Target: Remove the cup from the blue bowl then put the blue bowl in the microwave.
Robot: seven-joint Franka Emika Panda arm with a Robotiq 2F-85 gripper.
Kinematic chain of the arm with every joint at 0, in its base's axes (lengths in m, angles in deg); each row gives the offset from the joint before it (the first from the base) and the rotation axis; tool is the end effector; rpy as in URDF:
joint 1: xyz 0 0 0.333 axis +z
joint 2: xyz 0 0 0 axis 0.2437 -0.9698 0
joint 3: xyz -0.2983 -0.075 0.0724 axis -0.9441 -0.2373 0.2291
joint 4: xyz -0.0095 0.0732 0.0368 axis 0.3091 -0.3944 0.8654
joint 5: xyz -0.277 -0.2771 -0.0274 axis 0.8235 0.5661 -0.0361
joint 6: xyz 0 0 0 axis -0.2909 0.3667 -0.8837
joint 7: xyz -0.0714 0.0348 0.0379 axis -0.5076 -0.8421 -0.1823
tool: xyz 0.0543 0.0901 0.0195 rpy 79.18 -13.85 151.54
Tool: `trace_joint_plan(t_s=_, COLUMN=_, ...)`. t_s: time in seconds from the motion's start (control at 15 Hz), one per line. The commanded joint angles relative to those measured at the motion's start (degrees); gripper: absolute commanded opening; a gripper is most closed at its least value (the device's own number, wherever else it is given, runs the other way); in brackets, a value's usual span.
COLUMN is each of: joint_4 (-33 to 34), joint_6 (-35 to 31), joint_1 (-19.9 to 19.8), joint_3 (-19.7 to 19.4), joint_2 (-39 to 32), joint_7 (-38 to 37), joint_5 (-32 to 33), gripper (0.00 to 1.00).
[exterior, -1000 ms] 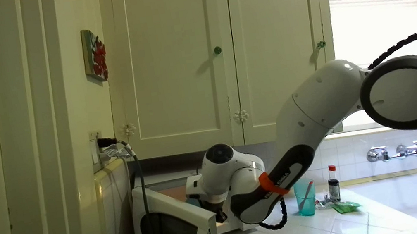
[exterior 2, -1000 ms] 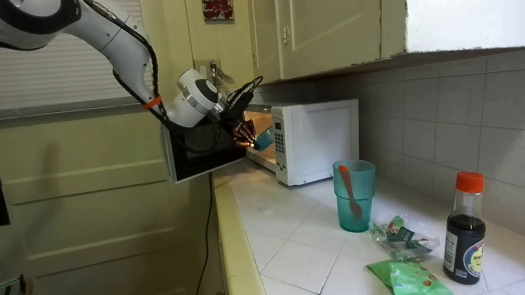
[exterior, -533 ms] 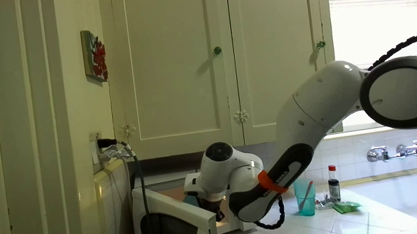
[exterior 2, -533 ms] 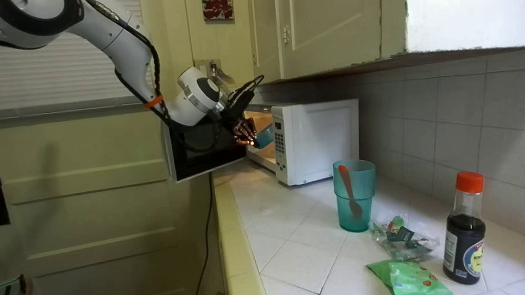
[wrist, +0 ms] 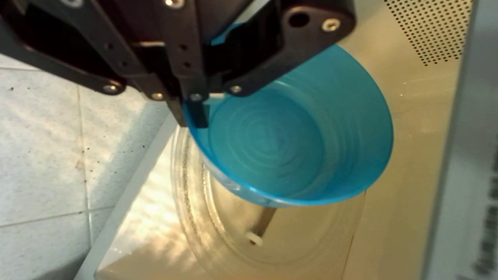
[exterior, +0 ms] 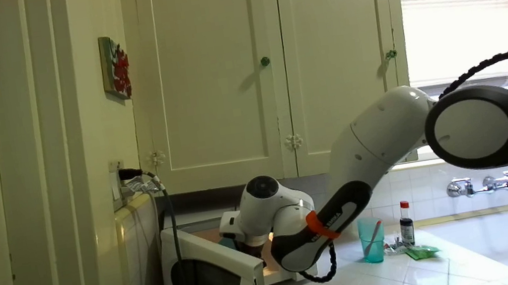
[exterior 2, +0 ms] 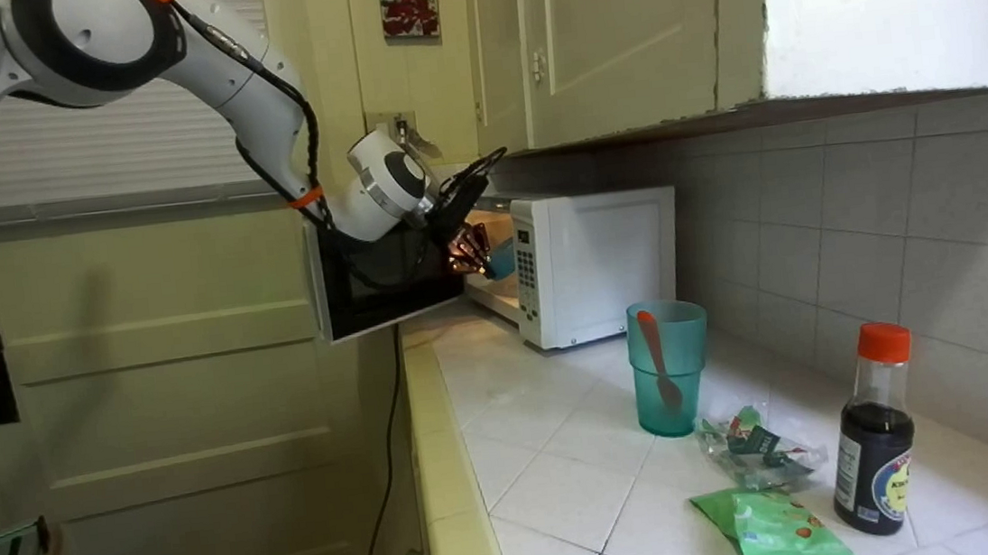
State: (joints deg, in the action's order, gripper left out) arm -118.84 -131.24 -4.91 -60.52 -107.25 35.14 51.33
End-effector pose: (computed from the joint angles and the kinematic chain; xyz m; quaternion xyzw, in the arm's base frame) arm 0.6930 0.1690 0.3484 0.6064 0.7117 0.1685 0.3122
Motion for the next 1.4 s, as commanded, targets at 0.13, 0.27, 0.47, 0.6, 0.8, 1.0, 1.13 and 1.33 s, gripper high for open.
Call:
trace_joint_plan(t_s=0.13, joint_4=6.0, joint_6=-0.9, joint_1=-1.2, joint_3=1.2, joint_2=-4.9, joint_7=0.3, joint_5=-0.3, gripper=0.01)
trace_joint_plan(t_s=0.27, joint_4=7.2, joint_6=-0.6, joint_1=-1.5, joint_3=1.8, joint_2=-5.8, joint_7=1.0, joint_5=-1.2, gripper=0.01)
trace_joint_plan(t_s=0.47, joint_4=8.4, joint_6=-0.5, joint_1=-2.0, joint_3=2.6, joint_2=-7.1, joint_7=1.4, joint_5=-2.1, gripper=0.01)
trace_joint_plan(t_s=0.6, joint_4=9.1, joint_6=-0.6, joint_1=-2.2, joint_3=3.0, joint_2=-7.8, joint_7=1.6, joint_5=-2.6, gripper=0.02)
trace_joint_plan(t_s=0.8, joint_4=9.8, joint_6=-0.7, joint_1=-2.3, joint_3=3.0, joint_2=-8.4, joint_7=1.5, joint_5=-3.3, gripper=0.36)
trace_joint_plan(t_s=1.0, joint_4=10.5, joint_6=-0.7, joint_1=-2.2, joint_3=2.8, joint_2=-8.7, joint_7=1.3, joint_5=-3.7, gripper=0.59)
trace_joint_plan(t_s=1.13, joint_4=10.7, joint_6=-0.8, joint_1=-2.1, joint_3=2.7, joint_2=-8.7, joint_7=1.3, joint_5=-3.8, gripper=0.74)
trace_joint_plan(t_s=1.33, joint_4=10.4, joint_6=-0.9, joint_1=-2.0, joint_3=2.4, joint_2=-8.1, joint_7=1.0, joint_5=-3.4, gripper=0.97)
